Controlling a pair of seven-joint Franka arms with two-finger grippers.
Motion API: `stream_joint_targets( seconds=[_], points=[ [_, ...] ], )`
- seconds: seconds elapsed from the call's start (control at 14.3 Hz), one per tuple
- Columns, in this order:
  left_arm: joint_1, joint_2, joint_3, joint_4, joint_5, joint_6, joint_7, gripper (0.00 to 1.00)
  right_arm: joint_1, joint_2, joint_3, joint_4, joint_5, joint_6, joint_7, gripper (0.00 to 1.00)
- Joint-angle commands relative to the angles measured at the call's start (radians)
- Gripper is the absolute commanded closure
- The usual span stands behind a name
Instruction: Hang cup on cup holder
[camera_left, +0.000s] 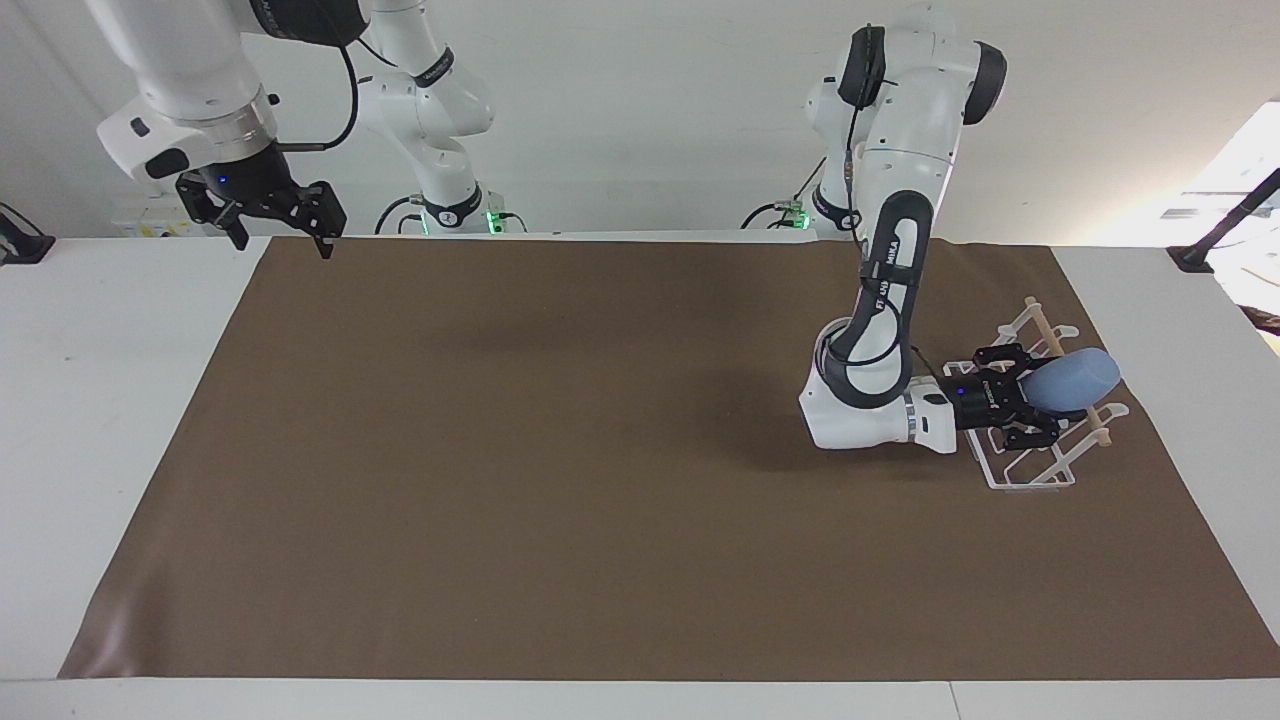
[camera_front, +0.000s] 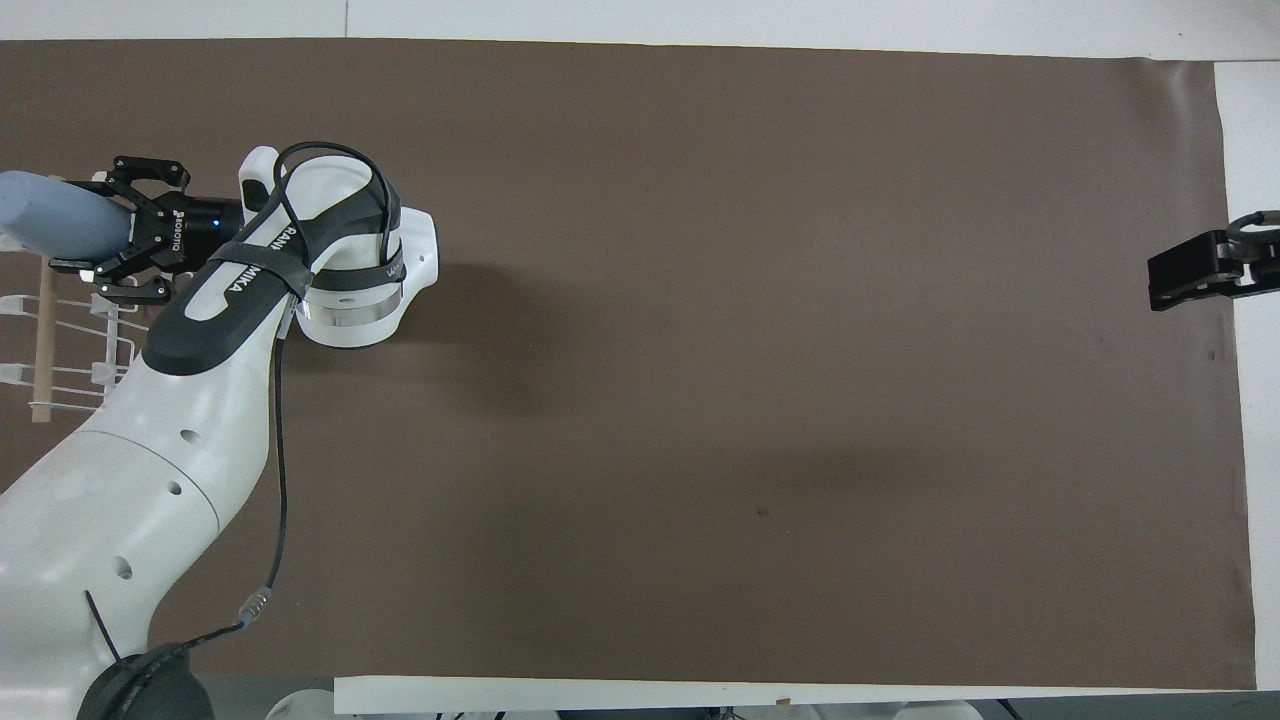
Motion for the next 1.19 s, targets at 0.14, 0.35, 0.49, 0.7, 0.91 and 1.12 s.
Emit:
stream_joint_targets(
  seconds=[0.14, 0.35, 0.49, 0.7, 0.91, 1.12],
  points=[
    [0.007, -0.008, -0.007, -0.037, 0.018, 0.0, -0.017, 1.0, -0.127, -0.026, -0.003, -0.061, 0.107, -0.017, -0.101, 0.01],
    [0.027, -0.006, -0.006, -0.048, 0.019, 0.015, -0.024, 1.0, -0.12, -0.018, 0.004, -0.046, 0.103, 0.006, -0.098, 0.01],
    [0.027, -0.006, -0.007, -0.051, 0.019, 0.037, -0.026, 1.0, -0.12, -0.021, 0.002, -0.052, 0.103, 0.003, -0.098, 0.01],
    [0.033, -0.005, -0.006, -0.052, 0.019, 0.051, -0.026, 1.0, -0.121, -0.024, 0.002, -0.05, 0.101, 0.002, -0.095, 0.01],
    [0.034, -0.003, -0.009, -0.055, 0.018, 0.057, -0.03, 0.41, -0.118, -0.026, 0.002, -0.052, 0.08, 0.003, -0.097, 0.01],
    [0.033, -0.003, -0.009, -0.051, 0.018, 0.06, -0.032, 0.0, -0.12, -0.024, 0.005, -0.052, 0.054, 0.011, -0.103, 0.01]
  ],
)
